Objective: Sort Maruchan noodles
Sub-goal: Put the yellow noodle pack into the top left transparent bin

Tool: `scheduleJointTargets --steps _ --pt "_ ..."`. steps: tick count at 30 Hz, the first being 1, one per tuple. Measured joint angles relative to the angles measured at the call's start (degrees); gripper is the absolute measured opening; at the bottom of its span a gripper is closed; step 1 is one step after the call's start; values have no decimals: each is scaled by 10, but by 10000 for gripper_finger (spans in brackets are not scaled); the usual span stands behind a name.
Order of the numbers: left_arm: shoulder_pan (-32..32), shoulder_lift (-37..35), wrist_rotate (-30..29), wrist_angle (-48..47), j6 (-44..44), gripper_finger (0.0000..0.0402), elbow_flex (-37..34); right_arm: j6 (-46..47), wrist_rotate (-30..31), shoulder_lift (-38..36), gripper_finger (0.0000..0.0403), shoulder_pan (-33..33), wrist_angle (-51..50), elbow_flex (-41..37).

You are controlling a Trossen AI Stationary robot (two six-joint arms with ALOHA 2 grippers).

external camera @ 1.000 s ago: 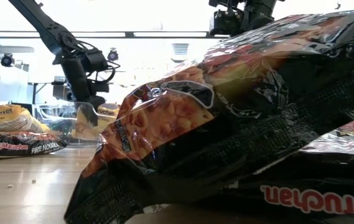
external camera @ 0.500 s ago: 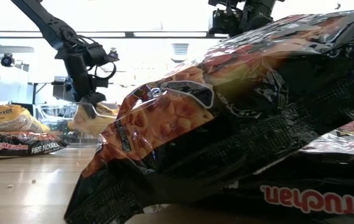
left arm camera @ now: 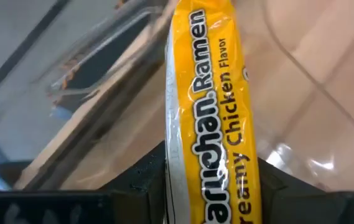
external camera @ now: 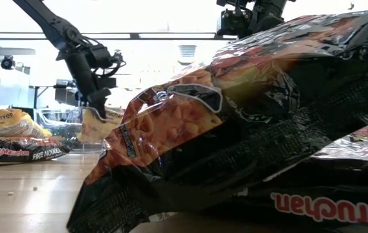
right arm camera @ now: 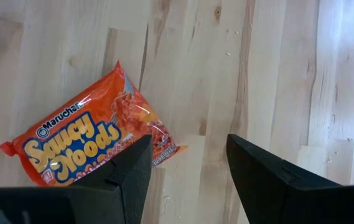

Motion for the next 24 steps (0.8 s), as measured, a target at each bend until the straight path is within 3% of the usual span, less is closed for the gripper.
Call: scheduleJointTargets --steps 8,12,21,24 --pt "1 4 23 3 90 116 -1 1 0 0 194 0 0 0" --pt "5 16 17 25 92 127 -1 2 0 0 194 0 0 0" --pt "10 41 -143 62 82 166 -1 6 0 0 194 0 0 0" --pt "11 42 -160 64 92 181 -1 0 0 0 194 0 0 0"
